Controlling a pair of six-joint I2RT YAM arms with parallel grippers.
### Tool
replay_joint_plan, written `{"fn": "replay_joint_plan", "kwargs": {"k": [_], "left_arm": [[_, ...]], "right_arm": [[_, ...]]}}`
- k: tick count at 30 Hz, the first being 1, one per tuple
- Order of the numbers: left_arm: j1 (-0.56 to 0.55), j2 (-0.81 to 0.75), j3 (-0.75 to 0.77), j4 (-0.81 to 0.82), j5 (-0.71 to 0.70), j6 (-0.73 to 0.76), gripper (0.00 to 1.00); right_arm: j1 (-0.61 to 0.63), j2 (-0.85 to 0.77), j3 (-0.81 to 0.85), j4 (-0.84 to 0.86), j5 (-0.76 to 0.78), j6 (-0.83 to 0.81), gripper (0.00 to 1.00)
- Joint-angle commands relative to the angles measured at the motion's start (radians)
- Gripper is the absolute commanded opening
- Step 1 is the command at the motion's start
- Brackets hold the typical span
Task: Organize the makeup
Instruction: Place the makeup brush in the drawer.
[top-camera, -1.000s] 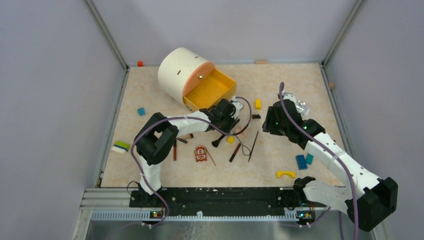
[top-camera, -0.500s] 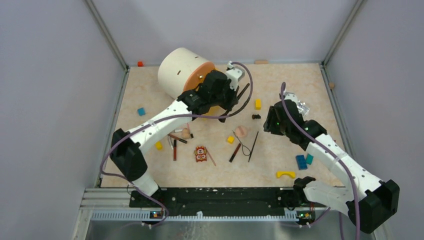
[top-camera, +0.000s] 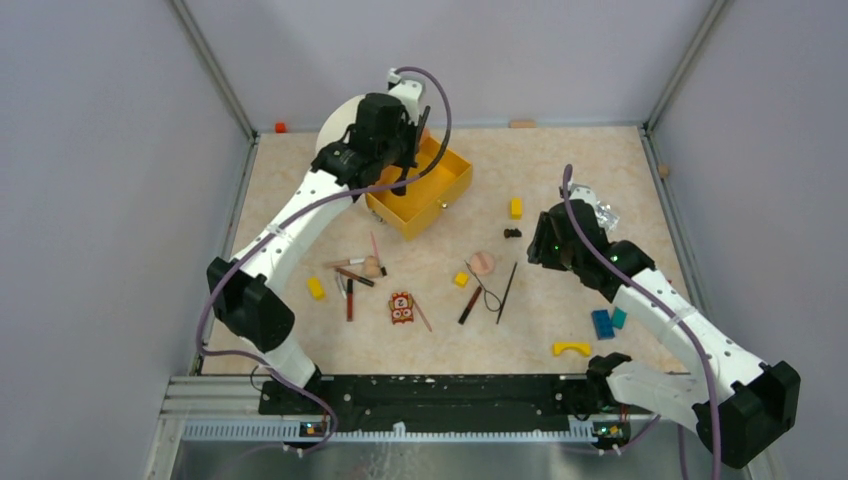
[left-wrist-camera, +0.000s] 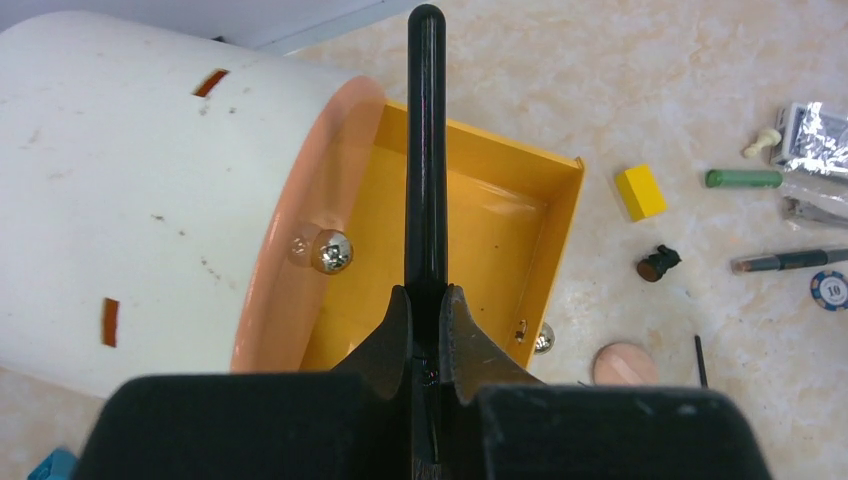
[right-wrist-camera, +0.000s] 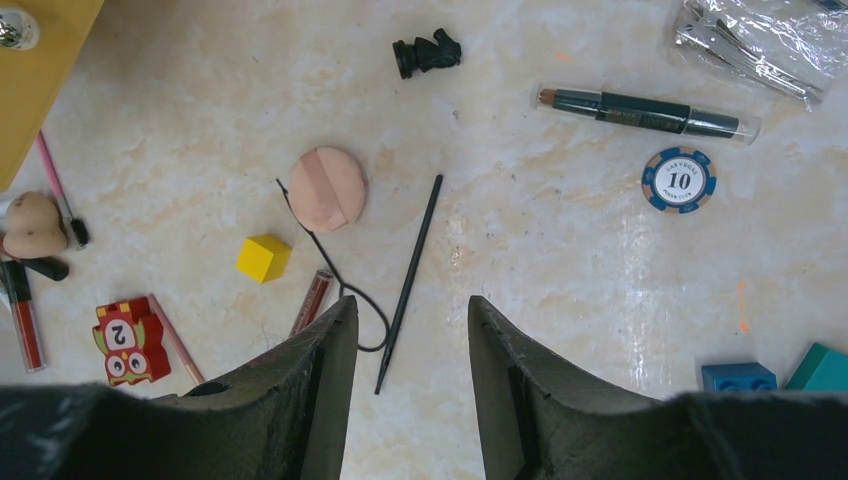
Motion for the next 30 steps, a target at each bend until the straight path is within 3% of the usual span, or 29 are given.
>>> {"fn": "replay_joint_plan", "kwargs": {"k": [1, 18, 30], "left_arm": [[-0.016, 0.041, 0.031, 0.041, -0.009, 0.046, 0.00], [-0.013, 0.075, -0.132, 0.159, -0.032, 0.042, 0.00], [-0.014, 0.111, -0.138, 0.120, -0.075, 0.026, 0.03]], "right_arm": [[-0.008, -0.017, -0.001, -0.004, 0.005, -0.008, 0.44], [-0.008, -0.001, -0.006, 0.008, -0.002, -0.007, 0.44], [-0.008, 0.008, -0.005, 0.011, 0.000, -0.011, 0.44]]}}
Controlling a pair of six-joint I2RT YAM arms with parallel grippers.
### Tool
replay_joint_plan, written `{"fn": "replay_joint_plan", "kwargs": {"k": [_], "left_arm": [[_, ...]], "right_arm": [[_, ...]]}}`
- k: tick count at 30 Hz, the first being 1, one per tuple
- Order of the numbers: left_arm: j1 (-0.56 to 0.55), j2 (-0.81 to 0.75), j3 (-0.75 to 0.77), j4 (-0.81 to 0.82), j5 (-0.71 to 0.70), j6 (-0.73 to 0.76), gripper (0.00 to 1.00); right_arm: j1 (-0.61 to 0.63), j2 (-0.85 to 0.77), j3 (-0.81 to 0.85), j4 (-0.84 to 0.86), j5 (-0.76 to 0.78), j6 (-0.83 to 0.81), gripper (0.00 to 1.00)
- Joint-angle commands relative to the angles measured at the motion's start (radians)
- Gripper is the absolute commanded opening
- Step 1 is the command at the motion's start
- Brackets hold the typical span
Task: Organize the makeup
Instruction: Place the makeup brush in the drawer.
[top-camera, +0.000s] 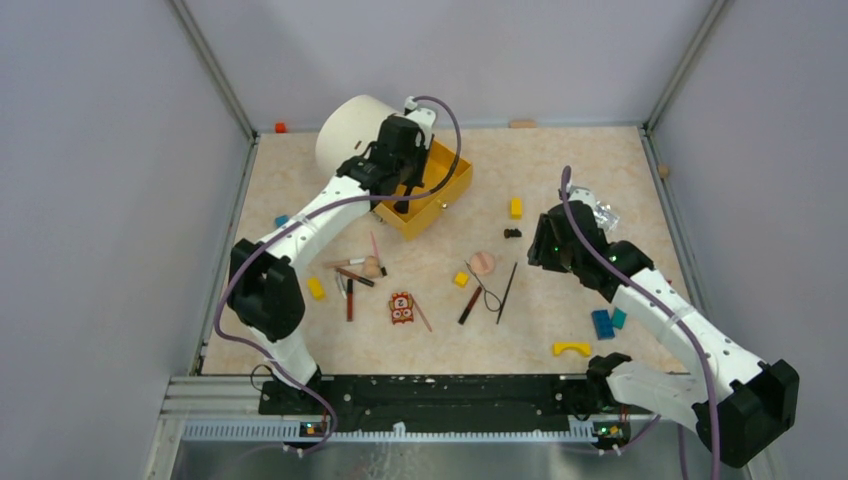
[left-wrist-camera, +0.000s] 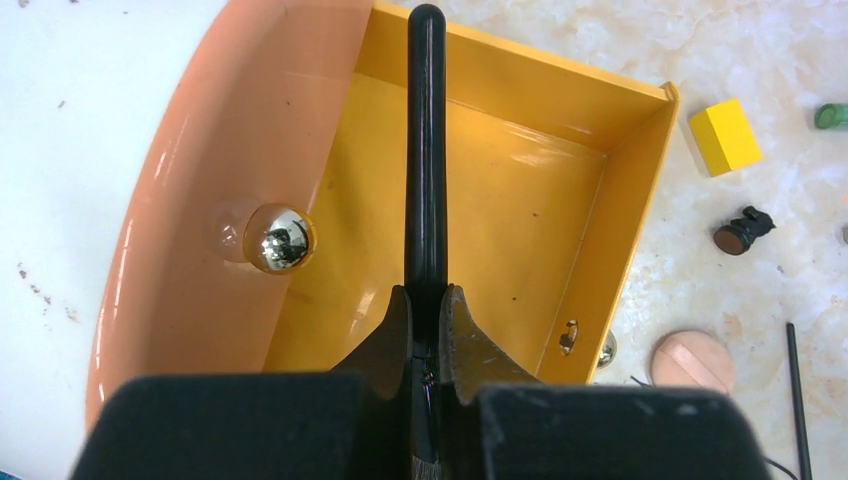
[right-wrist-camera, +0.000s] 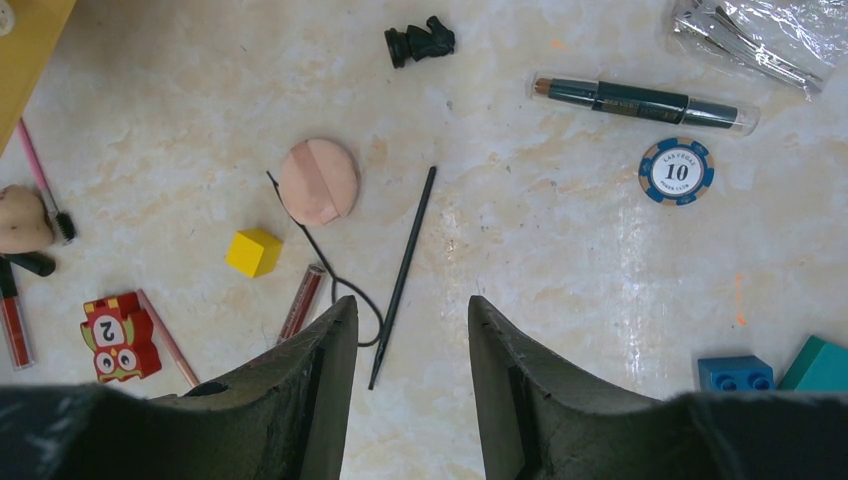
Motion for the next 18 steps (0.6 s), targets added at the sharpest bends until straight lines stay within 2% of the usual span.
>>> {"fn": "replay_joint_plan", "kwargs": {"k": [1, 3, 6, 11, 14, 18], "left_arm": [[0.001, 0.024, 0.005, 0.011, -0.045, -0.015, 0.06], [0.002, 0.026, 0.003, 0.010, -0.047, -0.015, 0.11], [0.003, 0.025, -0.002, 0.011, -0.042, -0.017, 0.30], [0.002, 0.014, 0.013, 0.000, -0.024, -0.022, 0.47], [0.001, 0.000, 0.030, -0.018, -0.017, -0.023, 0.51], [0.002, -0.042, 0.028, -0.026, 0.008, -0.028, 0.52]], "right_arm": [[-0.009, 0.007, 0.003, 0.021, 0.000, -0.013, 0.44], [-0.008, 0.010, 0.006, 0.021, -0.003, -0.015, 0.44], [-0.008, 0.013, 0.010, 0.019, -0.002, -0.019, 0.44], [-0.008, 0.026, 0.018, 0.024, -0.008, -0.022, 0.45], [-0.007, 0.044, 0.026, 0.025, -0.013, -0.029, 0.45], [-0.007, 0.057, 0.027, 0.040, -0.030, -0.043, 0.45]]}}
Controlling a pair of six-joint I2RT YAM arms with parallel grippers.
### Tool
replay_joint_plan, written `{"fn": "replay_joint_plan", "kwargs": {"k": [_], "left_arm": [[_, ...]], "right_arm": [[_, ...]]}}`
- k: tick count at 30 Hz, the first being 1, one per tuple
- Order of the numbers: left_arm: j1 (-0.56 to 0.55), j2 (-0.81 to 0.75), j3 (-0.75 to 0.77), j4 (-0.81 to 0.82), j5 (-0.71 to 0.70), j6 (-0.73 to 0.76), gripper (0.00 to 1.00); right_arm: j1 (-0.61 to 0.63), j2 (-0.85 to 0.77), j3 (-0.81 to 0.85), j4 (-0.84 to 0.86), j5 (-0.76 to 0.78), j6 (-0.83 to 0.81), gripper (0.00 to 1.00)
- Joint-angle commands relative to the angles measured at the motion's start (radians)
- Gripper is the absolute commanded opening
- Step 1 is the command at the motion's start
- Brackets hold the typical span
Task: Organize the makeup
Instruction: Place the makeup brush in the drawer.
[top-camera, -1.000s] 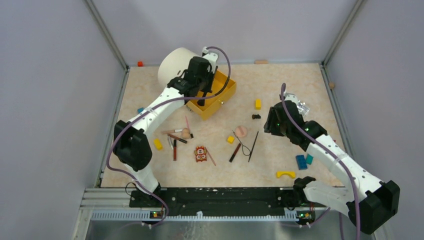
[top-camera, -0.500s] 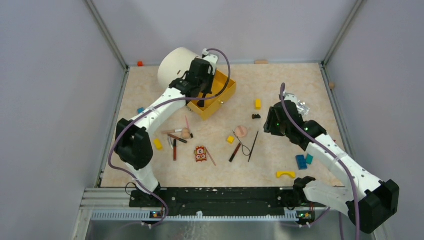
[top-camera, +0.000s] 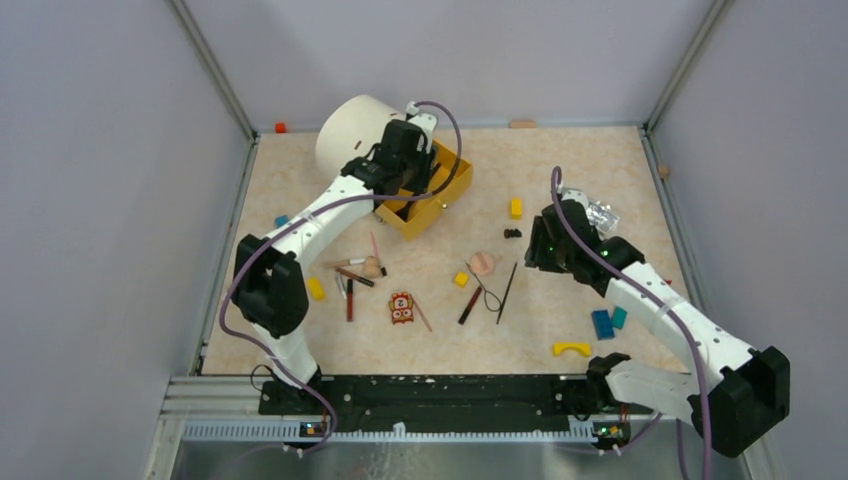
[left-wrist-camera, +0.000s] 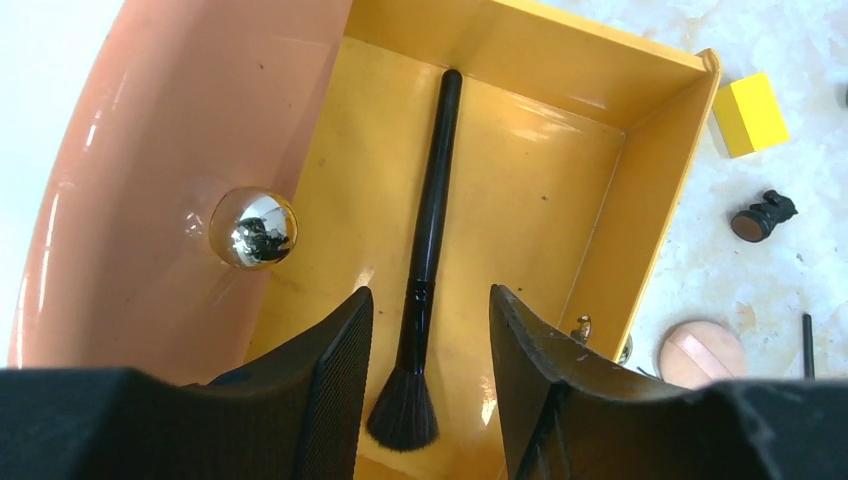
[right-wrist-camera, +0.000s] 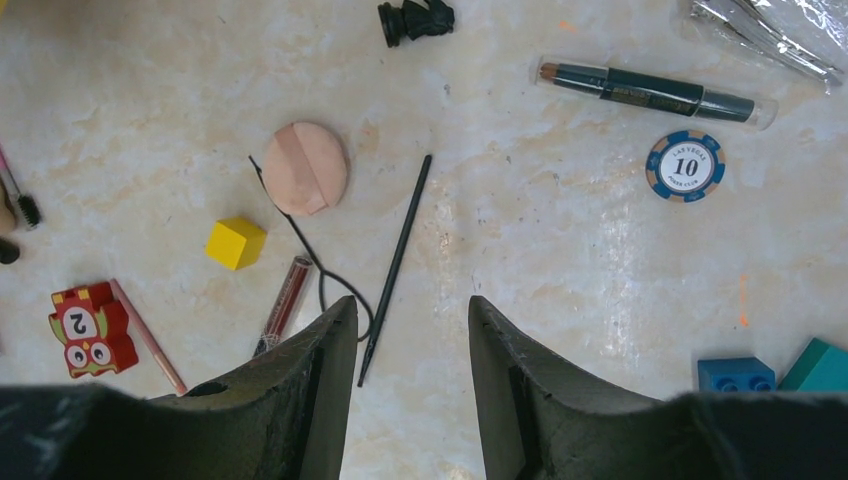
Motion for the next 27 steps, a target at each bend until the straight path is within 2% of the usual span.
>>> {"fn": "replay_joint_plan", "kwargs": {"k": [1, 4, 7, 13, 16, 19, 23, 27], "left_arm": [[0.002, -0.089, 0.023, -0.002, 0.033, -0.013, 0.53], [0.001, -0.146, -0.017, -0.002, 0.043, -0.027, 0.57], [0.002, -0.247, -0.120, -0.011, -0.005, -0.103, 0.59], [0.004, -0.595, -0.459, -0.001, -0.215, -0.315, 0.63], [0.031, -0.674, -0.565, -0.059, -0.294, -0.414, 0.64], [0.132, -0.689, -0.633, -0.098, -0.222, -0.487, 0.62], [0.295, -0.700, -0.753, -0.030, -0.035, -0.519, 0.57], [0.338, -0.687, -0.814, 0.036, 0.039, -0.519, 0.56]], "right_arm": [[-0.007, 0.007, 0.021, 0.046, -0.024, -0.028, 0.45], [-0.007, 0.008, 0.008, 0.067, -0.048, -0.032, 0.45], [-0.007, 0.002, -0.013, 0.092, -0.079, -0.031, 0.45], [-0.007, 0.008, -0.026, 0.106, -0.082, -0.024, 0.45], [-0.007, 0.027, -0.022, 0.116, -0.092, -0.028, 0.45], [-0.007, 0.047, -0.015, 0.123, -0.102, -0.032, 0.45], [-0.007, 0.051, -0.014, 0.121, -0.104, -0.040, 0.45], [-0.007, 0.046, -0.016, 0.110, -0.087, -0.043, 0.45]]}}
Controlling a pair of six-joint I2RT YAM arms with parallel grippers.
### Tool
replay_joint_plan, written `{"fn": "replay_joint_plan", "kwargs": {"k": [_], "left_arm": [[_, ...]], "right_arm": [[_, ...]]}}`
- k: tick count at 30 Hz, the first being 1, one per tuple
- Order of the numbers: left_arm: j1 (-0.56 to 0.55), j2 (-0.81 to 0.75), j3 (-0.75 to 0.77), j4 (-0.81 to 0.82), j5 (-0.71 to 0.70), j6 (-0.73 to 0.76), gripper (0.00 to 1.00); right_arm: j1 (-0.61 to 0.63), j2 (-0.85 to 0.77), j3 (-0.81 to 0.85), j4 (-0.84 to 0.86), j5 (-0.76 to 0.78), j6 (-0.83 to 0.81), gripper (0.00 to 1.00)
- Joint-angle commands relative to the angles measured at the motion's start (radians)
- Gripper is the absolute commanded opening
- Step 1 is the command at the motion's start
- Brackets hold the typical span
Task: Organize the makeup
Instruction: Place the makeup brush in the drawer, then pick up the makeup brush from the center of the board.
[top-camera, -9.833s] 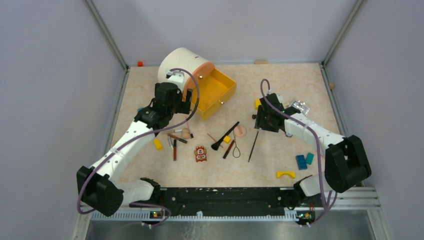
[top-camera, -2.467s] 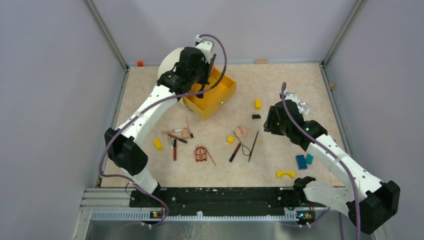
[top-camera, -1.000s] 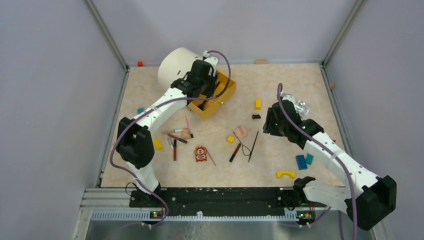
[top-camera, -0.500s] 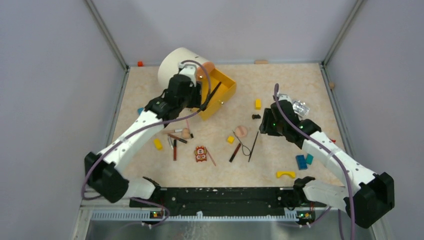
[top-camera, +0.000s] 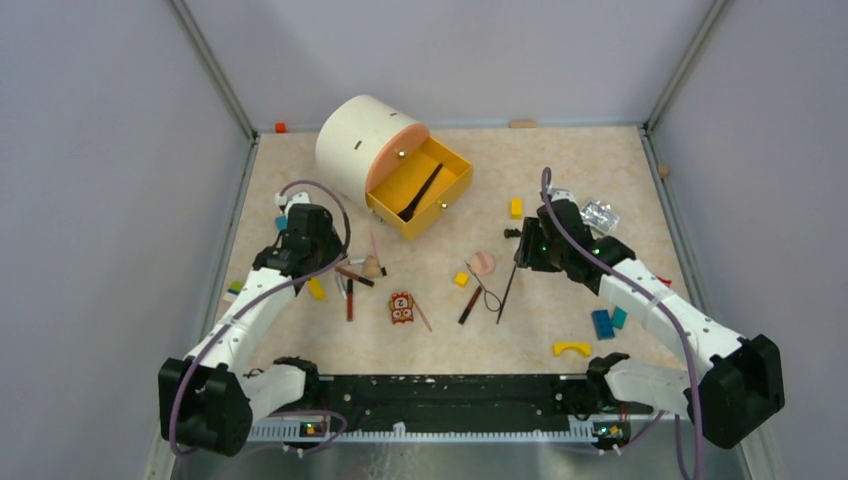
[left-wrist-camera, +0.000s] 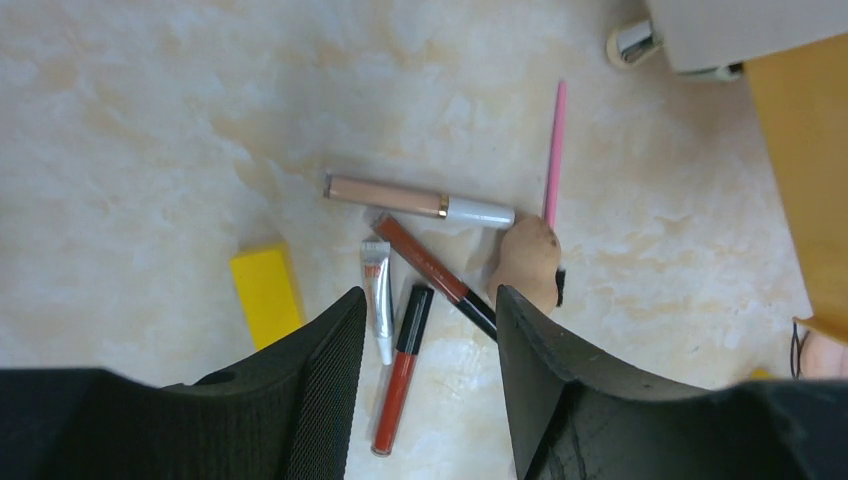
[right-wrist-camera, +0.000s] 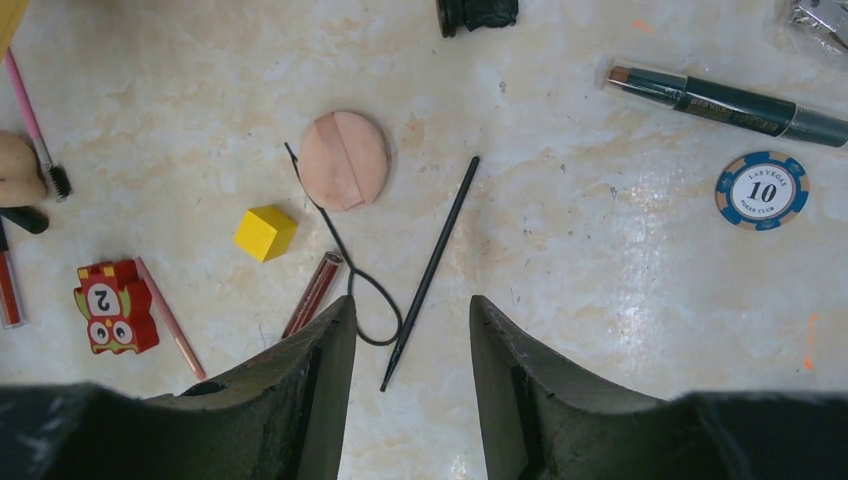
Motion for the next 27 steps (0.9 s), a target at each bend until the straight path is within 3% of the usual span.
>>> {"fn": "replay_joint_plan", "kwargs": {"k": [1, 12, 17, 27], "left_arm": [[0.020, 0.006, -0.032, 0.095, 0.117, -0.040, 0.56], [0.020, 0.091, -0.045, 0.133, 0.174, 0.007, 0.52], [0.002, 0.136, -0.096, 0.308, 0.289, 0.036, 0.52], [-0.038, 0.380, 0.048, 0.414, 0.150, 0.062, 0.51]], "right_arm": [[-0.007, -0.005, 0.013, 0.016, 0.011, -0.015, 0.45], [-0.007, 0.023, 0.009, 0.043, -0.027, -0.005, 0.45], [-0.007, 0.023, 0.005, 0.046, -0.049, -0.005, 0.45], [-0.006, 0.000, -0.010, 0.041, -0.051, 0.000, 0.45]]}}
